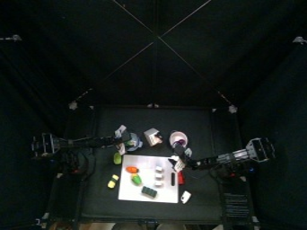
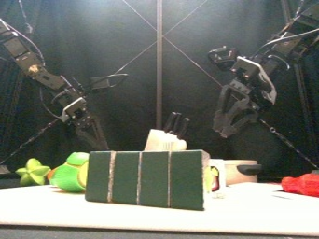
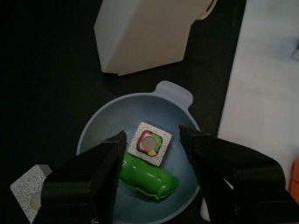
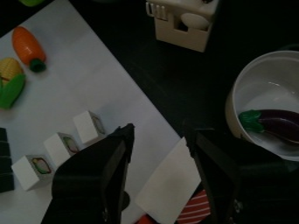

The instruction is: Pick up sushi piece

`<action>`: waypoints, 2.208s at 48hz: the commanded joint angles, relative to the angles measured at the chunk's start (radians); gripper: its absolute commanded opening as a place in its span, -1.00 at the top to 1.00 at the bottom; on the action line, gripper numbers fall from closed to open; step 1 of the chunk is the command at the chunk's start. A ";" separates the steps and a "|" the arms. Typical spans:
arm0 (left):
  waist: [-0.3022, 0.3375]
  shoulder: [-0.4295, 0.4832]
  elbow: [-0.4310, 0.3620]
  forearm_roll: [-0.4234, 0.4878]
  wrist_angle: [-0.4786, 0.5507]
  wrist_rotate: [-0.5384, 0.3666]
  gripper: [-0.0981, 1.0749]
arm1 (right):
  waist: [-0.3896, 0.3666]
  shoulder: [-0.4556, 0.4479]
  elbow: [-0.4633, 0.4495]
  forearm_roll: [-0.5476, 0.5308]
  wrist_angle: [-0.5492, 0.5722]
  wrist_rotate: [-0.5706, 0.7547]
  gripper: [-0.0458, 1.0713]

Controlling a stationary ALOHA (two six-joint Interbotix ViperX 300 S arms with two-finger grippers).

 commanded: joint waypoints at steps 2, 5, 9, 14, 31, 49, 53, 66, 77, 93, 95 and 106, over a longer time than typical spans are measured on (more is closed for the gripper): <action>-0.040 -0.032 0.003 0.002 -0.020 0.002 -0.66 | 0.008 -0.005 -0.046 -0.008 -0.029 -0.002 -0.58; -0.069 -0.051 0.009 0.003 -0.025 0.003 -0.66 | 0.020 0.003 -0.060 -0.012 -0.066 -0.002 -0.58; -0.120 -0.078 0.018 0.008 -0.032 0.003 -0.66 | 0.029 0.031 -0.077 -0.017 -0.120 -0.003 -0.58; -0.175 -0.104 0.031 0.021 -0.038 0.003 -0.66 | 0.035 0.080 -0.095 -0.041 -0.164 -0.003 -0.58; -0.244 -0.141 0.078 0.018 -0.098 -0.002 -0.66 | 0.046 0.187 -0.120 -0.101 -0.196 -0.003 -0.58; -0.244 -0.141 0.084 0.003 -0.107 -0.002 -0.65 | 0.048 0.255 -0.144 -0.106 -0.196 -0.003 -0.58; -0.244 -0.141 0.084 0.003 -0.109 0.000 -0.66 | 0.048 0.268 -0.150 -0.109 -0.196 -0.003 -0.58; -0.244 -0.141 0.081 0.002 -0.117 0.000 -0.65 | 0.041 0.302 -0.167 -0.129 -0.196 -0.003 -0.57; -0.244 -0.141 0.084 0.002 -0.126 0.000 -0.66 | 0.038 0.322 -0.176 -0.138 -0.196 -0.003 -0.43; -0.244 -0.141 0.089 0.002 -0.124 -0.002 -0.66 | 0.038 0.295 -0.175 -0.127 -0.186 -0.003 0.08; -0.244 -0.141 0.089 0.002 -0.124 -0.002 -0.66 | 0.038 0.281 -0.172 -0.127 -0.184 -0.003 0.10; -0.244 -0.141 0.087 0.002 -0.126 -0.002 -0.66 | 0.038 0.189 -0.141 -0.123 -0.144 -0.003 0.10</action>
